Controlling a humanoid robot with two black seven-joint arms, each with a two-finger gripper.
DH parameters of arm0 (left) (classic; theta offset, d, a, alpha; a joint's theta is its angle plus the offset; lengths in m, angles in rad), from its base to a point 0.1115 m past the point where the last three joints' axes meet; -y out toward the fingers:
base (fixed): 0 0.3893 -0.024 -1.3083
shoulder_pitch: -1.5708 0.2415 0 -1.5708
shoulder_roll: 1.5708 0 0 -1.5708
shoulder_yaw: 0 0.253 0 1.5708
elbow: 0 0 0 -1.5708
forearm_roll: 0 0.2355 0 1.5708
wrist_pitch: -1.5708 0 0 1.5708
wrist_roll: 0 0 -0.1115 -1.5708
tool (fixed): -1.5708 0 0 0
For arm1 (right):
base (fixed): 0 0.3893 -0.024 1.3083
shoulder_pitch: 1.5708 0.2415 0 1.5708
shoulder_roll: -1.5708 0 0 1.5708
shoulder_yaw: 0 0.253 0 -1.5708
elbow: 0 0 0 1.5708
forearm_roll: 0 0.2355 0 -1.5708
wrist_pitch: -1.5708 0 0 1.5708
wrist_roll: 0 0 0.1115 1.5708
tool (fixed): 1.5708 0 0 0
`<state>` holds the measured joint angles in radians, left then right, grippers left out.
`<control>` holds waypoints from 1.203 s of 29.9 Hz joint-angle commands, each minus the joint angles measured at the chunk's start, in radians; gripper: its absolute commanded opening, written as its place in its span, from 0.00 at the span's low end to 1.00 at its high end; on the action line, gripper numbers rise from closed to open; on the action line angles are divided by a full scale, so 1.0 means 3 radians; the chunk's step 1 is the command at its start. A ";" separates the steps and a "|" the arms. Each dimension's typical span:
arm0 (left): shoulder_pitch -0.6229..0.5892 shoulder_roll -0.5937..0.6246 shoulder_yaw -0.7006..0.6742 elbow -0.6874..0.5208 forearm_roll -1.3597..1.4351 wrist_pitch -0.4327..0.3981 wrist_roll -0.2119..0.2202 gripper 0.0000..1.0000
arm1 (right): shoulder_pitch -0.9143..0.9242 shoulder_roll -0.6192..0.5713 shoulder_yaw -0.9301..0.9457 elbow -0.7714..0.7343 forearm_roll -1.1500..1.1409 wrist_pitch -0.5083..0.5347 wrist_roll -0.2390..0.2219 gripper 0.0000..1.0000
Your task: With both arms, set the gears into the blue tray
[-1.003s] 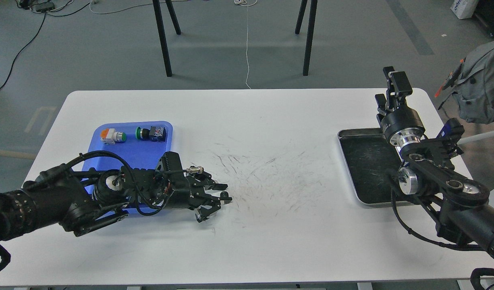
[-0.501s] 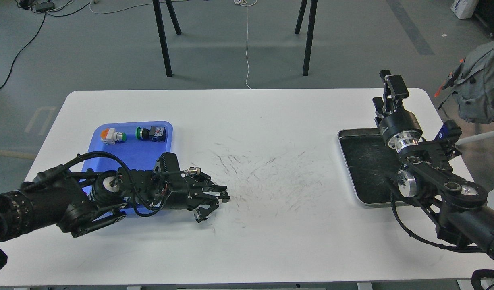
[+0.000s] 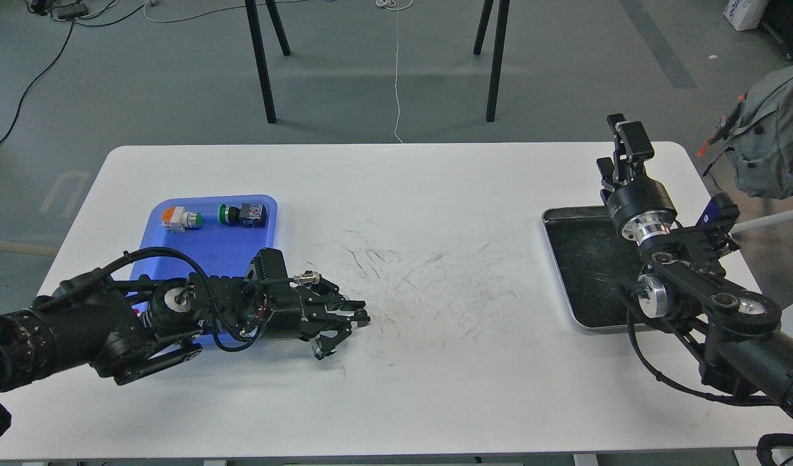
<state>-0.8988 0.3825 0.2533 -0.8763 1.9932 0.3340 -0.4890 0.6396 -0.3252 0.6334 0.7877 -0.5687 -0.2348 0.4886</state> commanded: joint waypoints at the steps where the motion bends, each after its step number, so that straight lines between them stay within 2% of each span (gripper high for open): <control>1: -0.0031 0.0054 -0.0036 -0.0004 -0.0017 0.0012 0.0001 0.21 | -0.0005 0.0000 0.0000 -0.0008 -0.0001 0.0000 0.0000 0.94; 7: -0.0240 0.0177 -0.0052 -0.0009 -0.0221 0.0012 0.0001 0.20 | -0.0005 0.0000 0.0000 -0.0008 -0.0001 -0.0005 0.0000 0.94; 13: -0.0460 0.0504 -0.0046 0.0012 -0.0600 0.0012 0.0001 0.20 | 0.0000 0.0000 0.0000 -0.0003 -0.0001 -0.0005 0.0000 0.94; 21: -0.0410 0.1072 -0.0036 0.0037 -0.0738 0.0012 0.0001 0.20 | 0.0005 0.0000 0.0000 0.0013 0.0004 -0.0005 0.0000 0.94; 28: -0.0159 0.1134 -0.0036 0.0272 -0.1004 0.0022 0.0001 0.20 | 0.0005 0.0000 0.0000 0.0018 0.0004 -0.0005 0.0000 0.94; 36: 0.0051 0.0919 -0.0021 0.0696 -0.1219 0.0053 0.0001 0.21 | 0.0016 0.0000 0.0000 0.0023 -0.0001 -0.0005 0.0000 0.94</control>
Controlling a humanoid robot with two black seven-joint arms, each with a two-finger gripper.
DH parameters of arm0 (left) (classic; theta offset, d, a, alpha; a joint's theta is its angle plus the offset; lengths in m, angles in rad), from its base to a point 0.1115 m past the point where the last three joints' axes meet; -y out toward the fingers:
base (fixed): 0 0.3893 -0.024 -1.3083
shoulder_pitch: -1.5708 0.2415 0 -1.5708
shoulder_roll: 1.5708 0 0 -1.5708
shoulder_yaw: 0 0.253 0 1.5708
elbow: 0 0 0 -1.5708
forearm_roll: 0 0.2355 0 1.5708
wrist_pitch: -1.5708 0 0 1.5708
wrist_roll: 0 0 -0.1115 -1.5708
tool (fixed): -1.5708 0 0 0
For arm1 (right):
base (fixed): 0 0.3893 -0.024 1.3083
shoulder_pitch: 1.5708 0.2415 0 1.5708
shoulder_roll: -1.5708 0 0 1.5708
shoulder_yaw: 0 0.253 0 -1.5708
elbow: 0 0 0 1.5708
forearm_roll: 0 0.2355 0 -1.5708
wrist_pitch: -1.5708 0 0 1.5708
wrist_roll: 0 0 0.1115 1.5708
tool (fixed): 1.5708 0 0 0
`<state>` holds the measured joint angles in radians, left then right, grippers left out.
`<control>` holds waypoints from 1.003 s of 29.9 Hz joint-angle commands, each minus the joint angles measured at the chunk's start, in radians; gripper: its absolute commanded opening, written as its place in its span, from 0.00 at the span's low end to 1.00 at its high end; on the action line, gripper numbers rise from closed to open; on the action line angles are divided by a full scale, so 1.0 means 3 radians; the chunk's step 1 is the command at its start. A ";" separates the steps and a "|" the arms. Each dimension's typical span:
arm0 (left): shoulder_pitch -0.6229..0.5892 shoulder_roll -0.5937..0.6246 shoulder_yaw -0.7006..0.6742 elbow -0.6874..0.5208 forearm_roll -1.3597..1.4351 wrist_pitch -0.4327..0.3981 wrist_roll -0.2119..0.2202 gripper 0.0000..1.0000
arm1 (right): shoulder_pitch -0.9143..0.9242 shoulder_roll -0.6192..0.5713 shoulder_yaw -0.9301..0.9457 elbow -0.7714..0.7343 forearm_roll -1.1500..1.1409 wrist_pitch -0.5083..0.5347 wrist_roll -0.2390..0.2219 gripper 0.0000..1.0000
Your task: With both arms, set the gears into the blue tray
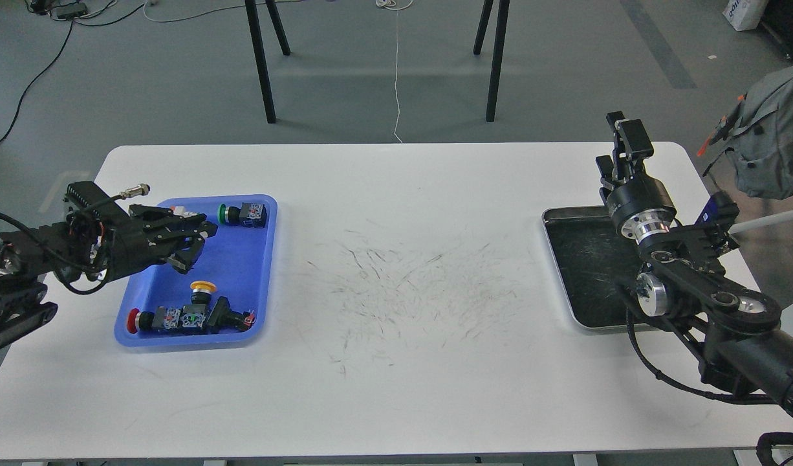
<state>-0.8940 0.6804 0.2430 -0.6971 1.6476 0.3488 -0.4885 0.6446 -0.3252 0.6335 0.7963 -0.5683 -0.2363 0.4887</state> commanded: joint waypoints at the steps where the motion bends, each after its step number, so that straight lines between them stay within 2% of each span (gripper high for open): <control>1: 0.0040 -0.0080 0.0013 0.0105 -0.0067 0.0003 0.0000 0.21 | -0.0001 0.0000 -0.0005 -0.0006 -0.0003 0.0000 0.0000 0.94; 22: 0.0122 -0.0085 0.0034 0.0227 -0.0082 0.0029 0.0000 0.23 | -0.0001 -0.0005 0.0000 -0.0006 -0.0008 0.0000 0.0000 0.94; 30: 0.0132 -0.0080 0.0044 0.0227 -0.0077 0.0029 0.0000 0.28 | -0.0006 0.0000 -0.0005 -0.0006 -0.0008 0.0000 0.0000 0.94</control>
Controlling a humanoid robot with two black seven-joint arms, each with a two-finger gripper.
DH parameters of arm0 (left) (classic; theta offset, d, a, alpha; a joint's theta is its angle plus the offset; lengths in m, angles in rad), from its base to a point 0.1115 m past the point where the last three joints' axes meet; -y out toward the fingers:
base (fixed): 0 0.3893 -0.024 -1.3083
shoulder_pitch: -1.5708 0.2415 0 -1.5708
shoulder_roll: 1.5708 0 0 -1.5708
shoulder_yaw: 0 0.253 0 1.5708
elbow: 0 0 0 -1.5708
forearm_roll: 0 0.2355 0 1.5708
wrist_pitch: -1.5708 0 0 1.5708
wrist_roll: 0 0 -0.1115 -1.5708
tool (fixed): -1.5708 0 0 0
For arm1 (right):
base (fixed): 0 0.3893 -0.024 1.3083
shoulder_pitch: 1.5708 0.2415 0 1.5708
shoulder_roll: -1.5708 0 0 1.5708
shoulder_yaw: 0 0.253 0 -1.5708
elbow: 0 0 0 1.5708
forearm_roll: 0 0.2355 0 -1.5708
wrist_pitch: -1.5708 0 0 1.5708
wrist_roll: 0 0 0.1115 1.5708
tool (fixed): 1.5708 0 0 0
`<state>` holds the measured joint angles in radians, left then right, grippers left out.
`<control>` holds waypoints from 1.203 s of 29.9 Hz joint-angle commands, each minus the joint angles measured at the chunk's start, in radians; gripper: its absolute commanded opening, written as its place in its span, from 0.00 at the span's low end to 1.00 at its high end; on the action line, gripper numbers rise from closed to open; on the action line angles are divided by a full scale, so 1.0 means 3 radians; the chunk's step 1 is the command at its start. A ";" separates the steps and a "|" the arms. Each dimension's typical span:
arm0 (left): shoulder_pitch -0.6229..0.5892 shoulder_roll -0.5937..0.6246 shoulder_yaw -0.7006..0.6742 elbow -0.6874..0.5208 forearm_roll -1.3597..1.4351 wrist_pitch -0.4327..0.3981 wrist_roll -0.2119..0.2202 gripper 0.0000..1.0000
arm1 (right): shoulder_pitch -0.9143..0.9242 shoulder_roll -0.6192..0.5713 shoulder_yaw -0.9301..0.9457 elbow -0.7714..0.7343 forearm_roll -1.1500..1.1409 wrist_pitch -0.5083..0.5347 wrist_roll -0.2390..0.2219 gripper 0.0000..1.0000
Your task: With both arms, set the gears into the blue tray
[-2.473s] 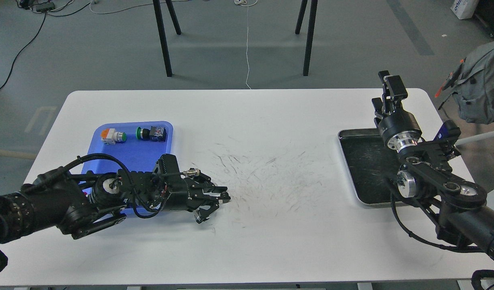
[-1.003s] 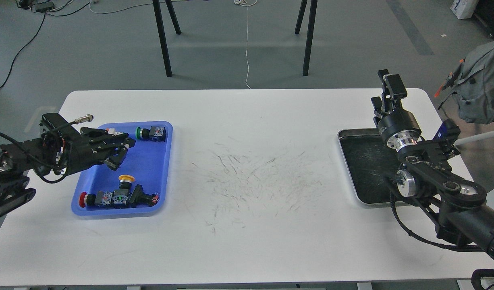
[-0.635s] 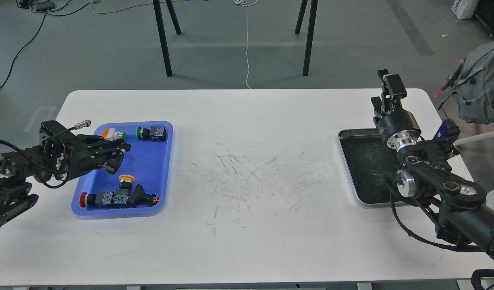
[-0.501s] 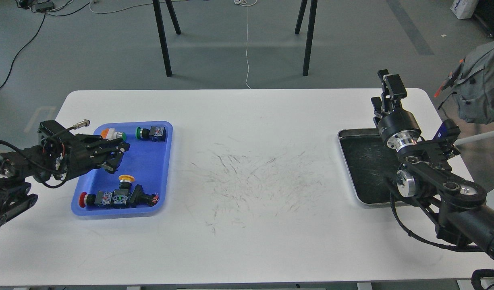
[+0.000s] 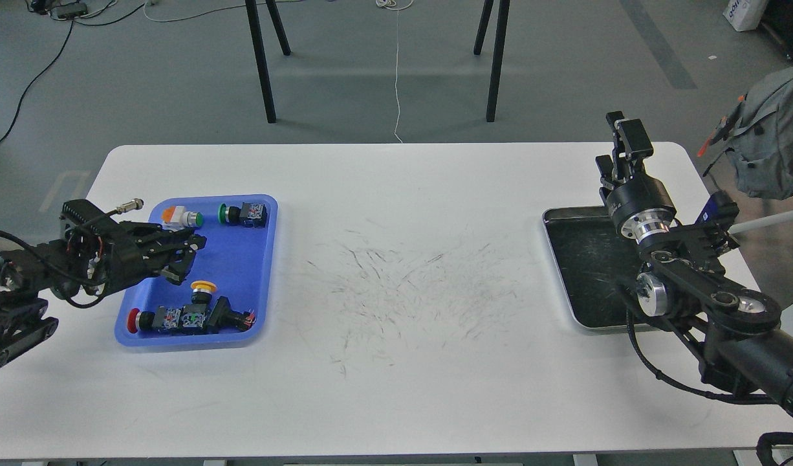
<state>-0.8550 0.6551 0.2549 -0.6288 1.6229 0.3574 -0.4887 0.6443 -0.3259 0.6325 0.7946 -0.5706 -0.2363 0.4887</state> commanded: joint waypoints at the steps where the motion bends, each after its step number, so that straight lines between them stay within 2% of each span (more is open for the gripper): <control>1: 0.0012 0.0000 0.0004 0.0000 0.0005 -0.0005 0.0000 0.29 | -0.0005 0.0002 -0.0002 0.0000 0.0000 -0.0005 0.0000 0.94; 8: 0.0119 0.0005 0.0004 -0.0005 0.0000 0.0000 0.0000 0.45 | 0.0015 0.0002 -0.0073 0.0005 0.0000 -0.0005 0.0000 0.94; 16: 0.0058 0.0030 -0.0042 -0.0036 -0.0112 -0.0005 0.0000 0.47 | 0.0041 -0.0003 -0.0089 0.0021 0.0000 0.0005 0.0000 0.95; 24: -0.0171 0.0056 -0.0123 -0.0214 -0.1114 -0.0036 0.0000 0.47 | 0.0082 -0.0084 -0.0099 0.0153 0.0010 0.0046 0.0000 0.95; 31: -0.0243 0.0025 -0.0506 -0.0629 -0.1768 -0.0071 0.0000 0.47 | 0.0224 -0.0412 -0.0752 0.0465 0.0020 0.0056 -0.0069 0.95; 36: -0.0249 0.0005 -0.1038 -0.0839 -0.2295 -0.0352 0.0000 0.48 | 0.0342 -0.0733 -0.1116 0.0792 0.0025 0.0138 -0.0095 0.95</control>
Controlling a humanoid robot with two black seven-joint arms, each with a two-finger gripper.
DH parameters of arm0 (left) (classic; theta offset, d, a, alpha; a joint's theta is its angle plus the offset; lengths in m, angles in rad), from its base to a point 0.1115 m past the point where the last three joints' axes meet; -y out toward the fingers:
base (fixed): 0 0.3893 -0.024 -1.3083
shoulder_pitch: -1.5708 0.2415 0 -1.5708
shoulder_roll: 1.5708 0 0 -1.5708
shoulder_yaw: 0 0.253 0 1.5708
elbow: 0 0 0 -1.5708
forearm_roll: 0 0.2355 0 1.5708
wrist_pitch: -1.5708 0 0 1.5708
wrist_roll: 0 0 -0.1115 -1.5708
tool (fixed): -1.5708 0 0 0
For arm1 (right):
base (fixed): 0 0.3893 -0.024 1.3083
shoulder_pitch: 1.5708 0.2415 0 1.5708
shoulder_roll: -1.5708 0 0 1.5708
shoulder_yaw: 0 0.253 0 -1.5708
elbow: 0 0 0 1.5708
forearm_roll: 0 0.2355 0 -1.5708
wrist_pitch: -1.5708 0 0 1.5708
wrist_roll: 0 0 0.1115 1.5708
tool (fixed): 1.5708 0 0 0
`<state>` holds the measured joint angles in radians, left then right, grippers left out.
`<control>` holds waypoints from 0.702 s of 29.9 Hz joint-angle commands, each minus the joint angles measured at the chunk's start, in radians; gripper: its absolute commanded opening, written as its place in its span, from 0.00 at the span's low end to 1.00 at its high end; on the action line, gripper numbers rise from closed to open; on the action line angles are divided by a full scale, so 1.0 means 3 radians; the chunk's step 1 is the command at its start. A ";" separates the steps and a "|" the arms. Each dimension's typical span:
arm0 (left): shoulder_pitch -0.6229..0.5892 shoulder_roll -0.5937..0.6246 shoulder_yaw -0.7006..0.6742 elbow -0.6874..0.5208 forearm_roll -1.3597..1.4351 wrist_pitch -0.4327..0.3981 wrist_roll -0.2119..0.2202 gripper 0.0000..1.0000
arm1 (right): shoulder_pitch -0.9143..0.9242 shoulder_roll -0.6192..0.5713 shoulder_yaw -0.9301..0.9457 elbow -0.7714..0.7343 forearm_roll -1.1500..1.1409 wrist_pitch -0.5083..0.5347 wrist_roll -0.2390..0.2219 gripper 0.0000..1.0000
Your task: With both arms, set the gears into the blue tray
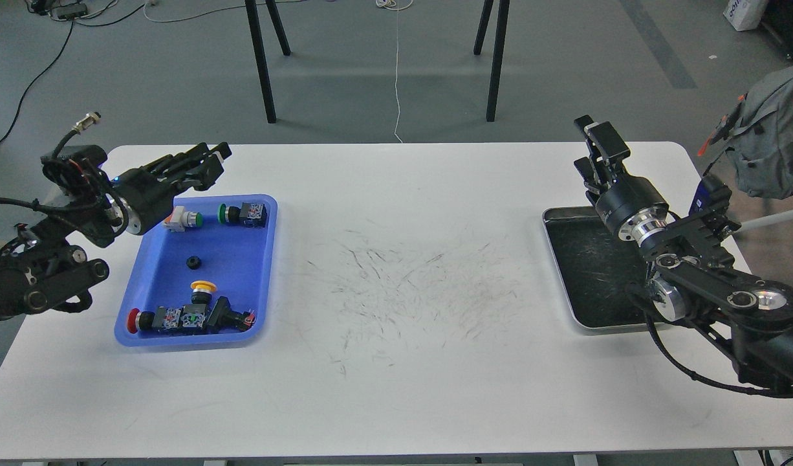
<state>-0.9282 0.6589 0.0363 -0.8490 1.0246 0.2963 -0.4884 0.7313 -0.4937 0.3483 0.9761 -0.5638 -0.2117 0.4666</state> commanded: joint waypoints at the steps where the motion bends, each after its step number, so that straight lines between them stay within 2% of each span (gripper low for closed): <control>1: 0.0000 -0.0013 -0.0426 -0.0130 -0.0413 -0.0205 -0.0001 0.49 | 0.0053 -0.0240 -0.0200 0.0258 0.0003 0.0092 -0.0057 0.95; 4: 0.0005 -0.0013 -0.0703 -0.0166 -0.0684 -0.0338 -0.0001 0.53 | 0.0098 -0.0465 -0.0353 0.0458 -0.0002 0.0194 -0.0180 0.95; 8: 0.0016 -0.0094 -0.0990 -0.0151 -0.1180 -0.0537 -0.0001 0.60 | 0.0257 -0.0736 -0.0710 0.0612 -0.0007 0.0347 -0.0216 0.96; 14: 0.0021 -0.0258 -0.1036 -0.0039 -0.1656 -0.0573 -0.0001 0.76 | 0.0798 -0.1140 -0.1549 0.0832 -0.0043 0.0491 -0.0216 0.96; 17: 0.0041 -0.0355 -0.1036 0.0018 -0.1758 -0.0584 -0.0001 0.79 | 0.1090 -0.1264 -0.1947 0.0832 -0.0059 0.0690 -0.0216 0.96; 21: 0.0062 -0.0452 -0.1036 0.0125 -0.1794 -0.0716 -0.0001 0.83 | 0.1422 -0.1284 -0.2321 0.0817 -0.0339 0.0777 -0.0216 0.96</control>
<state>-0.9136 0.5423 -0.2746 -0.8334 0.4967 0.1094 -0.4886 1.0870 -0.8729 -0.2693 1.2236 -0.6032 0.0004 0.4018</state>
